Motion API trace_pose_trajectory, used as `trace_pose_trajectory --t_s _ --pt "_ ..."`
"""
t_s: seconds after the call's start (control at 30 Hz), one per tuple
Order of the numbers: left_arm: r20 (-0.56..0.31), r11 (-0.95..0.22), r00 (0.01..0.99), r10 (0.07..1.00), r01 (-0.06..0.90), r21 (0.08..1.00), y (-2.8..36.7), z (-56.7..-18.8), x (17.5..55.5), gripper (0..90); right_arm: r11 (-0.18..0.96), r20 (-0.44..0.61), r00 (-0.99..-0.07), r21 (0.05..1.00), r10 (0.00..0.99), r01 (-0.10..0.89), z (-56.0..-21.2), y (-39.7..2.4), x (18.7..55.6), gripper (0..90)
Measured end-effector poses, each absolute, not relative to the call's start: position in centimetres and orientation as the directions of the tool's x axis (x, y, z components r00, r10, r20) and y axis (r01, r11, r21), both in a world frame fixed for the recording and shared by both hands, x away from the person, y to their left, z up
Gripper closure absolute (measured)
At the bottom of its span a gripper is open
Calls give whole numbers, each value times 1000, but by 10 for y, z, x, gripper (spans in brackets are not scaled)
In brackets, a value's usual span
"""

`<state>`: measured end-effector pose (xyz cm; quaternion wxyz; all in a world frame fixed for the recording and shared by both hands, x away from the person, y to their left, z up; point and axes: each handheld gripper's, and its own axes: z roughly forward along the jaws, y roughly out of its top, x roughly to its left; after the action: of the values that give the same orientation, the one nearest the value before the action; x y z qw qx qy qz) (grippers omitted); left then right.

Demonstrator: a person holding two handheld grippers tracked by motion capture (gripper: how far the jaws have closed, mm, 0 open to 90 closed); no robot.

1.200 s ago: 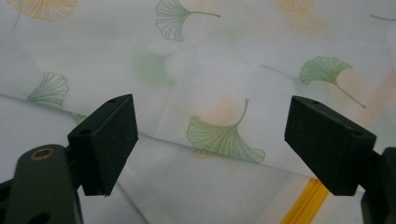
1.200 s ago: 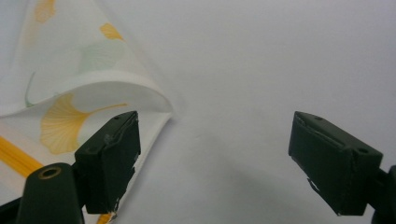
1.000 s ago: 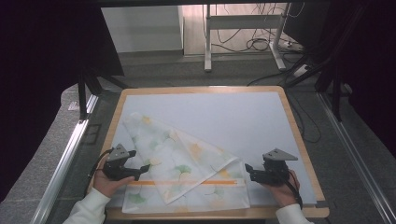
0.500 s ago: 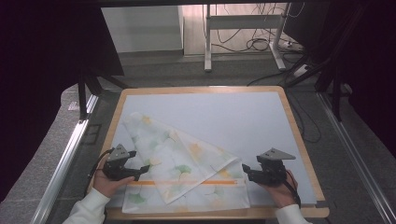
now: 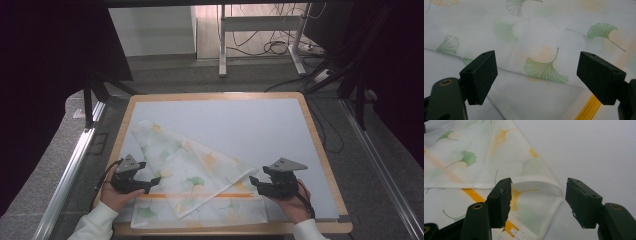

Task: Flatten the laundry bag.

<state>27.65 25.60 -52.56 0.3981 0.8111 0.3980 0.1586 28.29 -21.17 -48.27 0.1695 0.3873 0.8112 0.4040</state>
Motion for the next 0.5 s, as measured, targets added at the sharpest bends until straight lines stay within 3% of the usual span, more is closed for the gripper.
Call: trace_pose_trajectory --t_s 0.5 --pt "-59 -370 633 772 523 768 255 -526 277 162 436 49 -725 771 687 465 -480 -169 282 394"
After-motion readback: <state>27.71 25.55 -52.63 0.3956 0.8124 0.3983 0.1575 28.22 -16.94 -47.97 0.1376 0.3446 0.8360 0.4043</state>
